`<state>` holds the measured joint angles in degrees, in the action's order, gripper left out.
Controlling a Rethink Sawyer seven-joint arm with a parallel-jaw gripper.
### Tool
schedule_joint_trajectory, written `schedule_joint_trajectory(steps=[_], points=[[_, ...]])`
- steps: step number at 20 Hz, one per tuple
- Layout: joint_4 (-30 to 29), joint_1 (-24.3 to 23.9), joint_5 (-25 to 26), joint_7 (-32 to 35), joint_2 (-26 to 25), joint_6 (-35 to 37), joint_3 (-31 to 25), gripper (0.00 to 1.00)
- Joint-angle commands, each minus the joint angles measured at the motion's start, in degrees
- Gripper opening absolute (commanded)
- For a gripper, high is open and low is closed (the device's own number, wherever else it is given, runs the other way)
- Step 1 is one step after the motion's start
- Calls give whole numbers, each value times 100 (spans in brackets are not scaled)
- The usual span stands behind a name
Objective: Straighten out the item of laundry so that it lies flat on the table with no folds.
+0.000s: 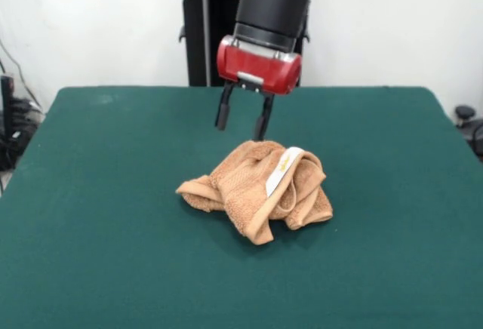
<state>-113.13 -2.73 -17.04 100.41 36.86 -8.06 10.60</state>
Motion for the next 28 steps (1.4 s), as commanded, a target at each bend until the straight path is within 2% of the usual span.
schedule_joint_trajectory(steps=[1, 5, 9, 15, 19, 24, 28], points=[[-214, 142, -442, 1812, -2, 38, -862, 100], [-408, 170, -571, 2020, 214, 146, -970, 100], [-597, -31, -579, 2316, 418, 79, -1326, 100], [-597, -226, -491, 2583, 430, -148, -1640, 100], [-454, -156, -471, 2690, 144, -408, -1610, 100], [-126, 445, -764, 2453, -406, -549, -934, 100], [43, 631, -910, 2398, -797, -833, -778, 100]])
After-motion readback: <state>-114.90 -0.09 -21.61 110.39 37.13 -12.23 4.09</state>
